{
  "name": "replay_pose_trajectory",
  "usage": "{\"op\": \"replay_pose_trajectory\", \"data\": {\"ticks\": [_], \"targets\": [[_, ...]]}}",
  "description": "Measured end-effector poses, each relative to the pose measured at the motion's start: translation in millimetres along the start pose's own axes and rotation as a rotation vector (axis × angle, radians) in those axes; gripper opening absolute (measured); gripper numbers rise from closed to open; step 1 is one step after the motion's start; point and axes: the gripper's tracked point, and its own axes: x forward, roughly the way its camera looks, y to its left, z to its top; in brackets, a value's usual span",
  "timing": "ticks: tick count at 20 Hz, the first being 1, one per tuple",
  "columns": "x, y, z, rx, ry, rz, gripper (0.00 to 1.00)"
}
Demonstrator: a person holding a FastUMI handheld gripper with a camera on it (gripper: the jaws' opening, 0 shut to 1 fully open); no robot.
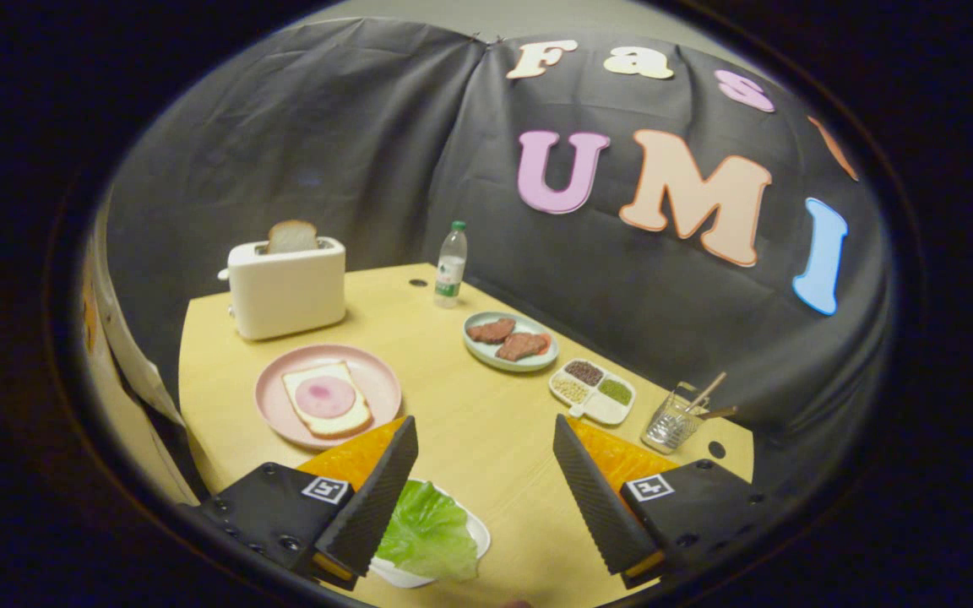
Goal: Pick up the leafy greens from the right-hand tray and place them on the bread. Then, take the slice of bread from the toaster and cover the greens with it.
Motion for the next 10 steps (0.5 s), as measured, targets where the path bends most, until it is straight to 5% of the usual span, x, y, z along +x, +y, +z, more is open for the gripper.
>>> {"op": "replay_pose_trajectory", "data": {"ticks": [10], "targets": [[18,52,-96,-0.027,0.325,0.211,1.0]]}}
